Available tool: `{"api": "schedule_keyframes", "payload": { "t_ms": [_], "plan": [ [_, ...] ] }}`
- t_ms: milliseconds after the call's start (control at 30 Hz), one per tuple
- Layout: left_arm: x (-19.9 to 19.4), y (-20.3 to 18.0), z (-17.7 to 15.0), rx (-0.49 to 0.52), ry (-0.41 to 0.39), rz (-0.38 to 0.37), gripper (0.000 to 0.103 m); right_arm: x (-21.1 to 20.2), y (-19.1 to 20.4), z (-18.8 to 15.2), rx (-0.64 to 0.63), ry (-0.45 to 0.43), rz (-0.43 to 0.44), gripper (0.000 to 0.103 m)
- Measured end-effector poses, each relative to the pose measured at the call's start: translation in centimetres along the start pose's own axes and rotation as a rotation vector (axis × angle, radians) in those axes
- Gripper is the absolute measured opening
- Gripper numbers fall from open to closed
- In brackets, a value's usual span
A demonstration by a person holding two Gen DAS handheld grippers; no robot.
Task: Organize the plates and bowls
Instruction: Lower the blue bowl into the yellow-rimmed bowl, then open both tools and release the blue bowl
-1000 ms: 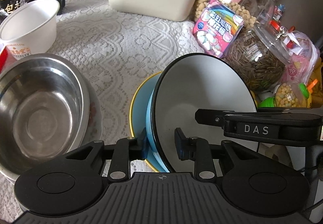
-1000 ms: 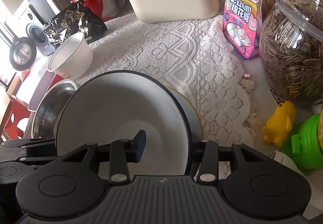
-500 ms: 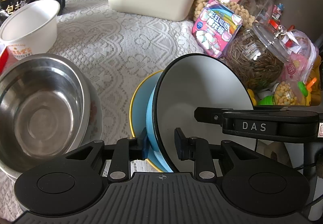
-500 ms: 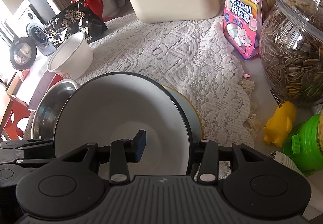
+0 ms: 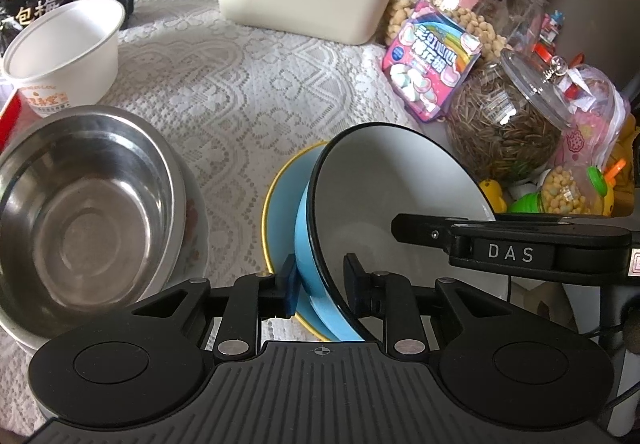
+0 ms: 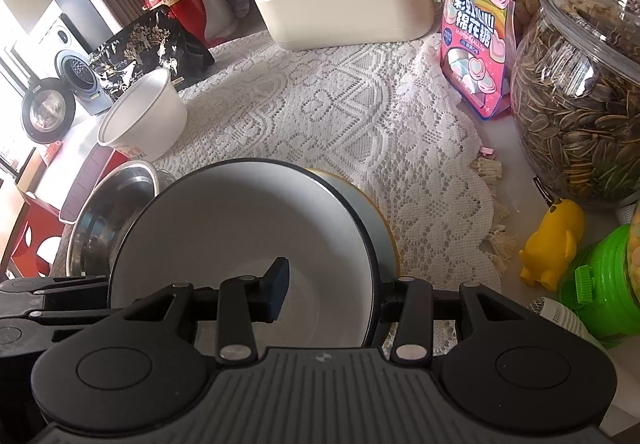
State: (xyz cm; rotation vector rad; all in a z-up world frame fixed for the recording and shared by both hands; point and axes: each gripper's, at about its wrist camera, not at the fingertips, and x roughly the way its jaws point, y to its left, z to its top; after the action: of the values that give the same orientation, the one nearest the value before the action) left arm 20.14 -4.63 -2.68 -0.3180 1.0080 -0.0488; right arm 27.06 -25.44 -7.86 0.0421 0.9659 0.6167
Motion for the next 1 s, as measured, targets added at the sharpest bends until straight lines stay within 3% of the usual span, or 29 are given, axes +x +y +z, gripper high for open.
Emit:
{"api": "schedule_keyframes", "payload": {
  "t_ms": [533, 867, 967, 1000],
  "plan": [
    [-1.5, 0.6, 0.4, 0.001, -0.074, 0.049, 0.025, -0.2, 0.2, -0.1, -0.014, -0.014, -0.006, 0.042],
    [-1.6, 1.2, 0.6, -0.025, -0.079, 0.019, 0.024, -1.1, 0.5, 0.0, -0.044, -0.076, -0.036, 0.042],
    [-2.2, 1.6, 0.9, -0.01, -0.092, -0.012, 0.024, -2.2, 1.7, -0.6, -0.104, -0.175, -0.119, 0.044],
    [-2.5, 2.0, 1.1, -0.009, -0.098, -0.028, 0.024, -2.7, 2.3, -1.0, -0.135, -0.229, -0.156, 0.049]
  ]
}}
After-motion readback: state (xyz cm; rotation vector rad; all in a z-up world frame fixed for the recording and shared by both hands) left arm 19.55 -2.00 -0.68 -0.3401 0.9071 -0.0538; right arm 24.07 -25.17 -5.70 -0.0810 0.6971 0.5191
